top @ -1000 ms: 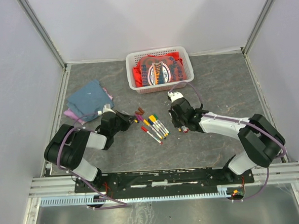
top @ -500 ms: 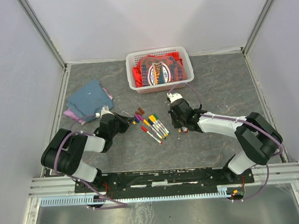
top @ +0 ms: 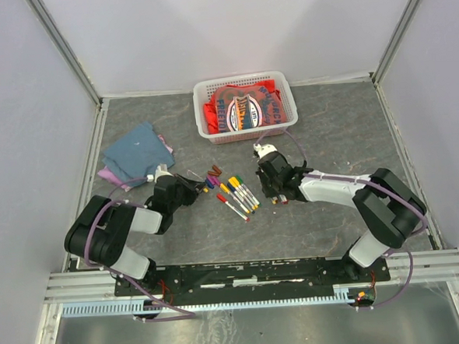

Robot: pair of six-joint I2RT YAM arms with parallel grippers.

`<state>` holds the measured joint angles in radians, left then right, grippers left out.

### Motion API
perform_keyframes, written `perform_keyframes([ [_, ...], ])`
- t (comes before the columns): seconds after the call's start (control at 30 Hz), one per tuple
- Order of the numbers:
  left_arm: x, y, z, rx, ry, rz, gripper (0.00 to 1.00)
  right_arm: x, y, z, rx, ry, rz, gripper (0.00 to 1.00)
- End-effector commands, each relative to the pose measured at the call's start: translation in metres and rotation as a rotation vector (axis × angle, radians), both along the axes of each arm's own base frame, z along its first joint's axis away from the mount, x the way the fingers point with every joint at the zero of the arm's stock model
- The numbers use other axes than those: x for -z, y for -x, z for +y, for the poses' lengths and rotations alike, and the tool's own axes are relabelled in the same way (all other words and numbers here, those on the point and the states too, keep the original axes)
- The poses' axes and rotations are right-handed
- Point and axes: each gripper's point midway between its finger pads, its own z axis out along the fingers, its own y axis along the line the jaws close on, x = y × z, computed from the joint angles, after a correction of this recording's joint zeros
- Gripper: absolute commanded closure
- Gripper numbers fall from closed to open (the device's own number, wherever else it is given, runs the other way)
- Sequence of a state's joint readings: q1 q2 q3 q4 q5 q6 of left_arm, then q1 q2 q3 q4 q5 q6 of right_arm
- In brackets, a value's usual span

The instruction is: Open the pen caps

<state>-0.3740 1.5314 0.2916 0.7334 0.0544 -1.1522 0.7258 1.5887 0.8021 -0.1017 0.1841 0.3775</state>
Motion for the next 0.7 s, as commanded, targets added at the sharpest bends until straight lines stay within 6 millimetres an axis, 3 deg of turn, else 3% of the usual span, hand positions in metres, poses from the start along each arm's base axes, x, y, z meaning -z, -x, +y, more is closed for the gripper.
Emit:
perform_keyframes([
  [0.0,-0.002,-0.003,-0.001,0.015,-0.026,-0.036,0.75,-0.015,-0.015,0.017,-0.009,-0.043,-0.048,0.86],
  [0.47,-0.001,-0.002,-0.003,0.022,-0.025,-0.033,0.6,-0.002,-0.017,0.009,0.009,0.015,-0.03,0.77],
  [0.67,-0.001,-0.002,-0.002,0.019,-0.025,-0.033,0.59,-0.002,-0.017,0.007,0.013,0.026,-0.032,0.73],
])
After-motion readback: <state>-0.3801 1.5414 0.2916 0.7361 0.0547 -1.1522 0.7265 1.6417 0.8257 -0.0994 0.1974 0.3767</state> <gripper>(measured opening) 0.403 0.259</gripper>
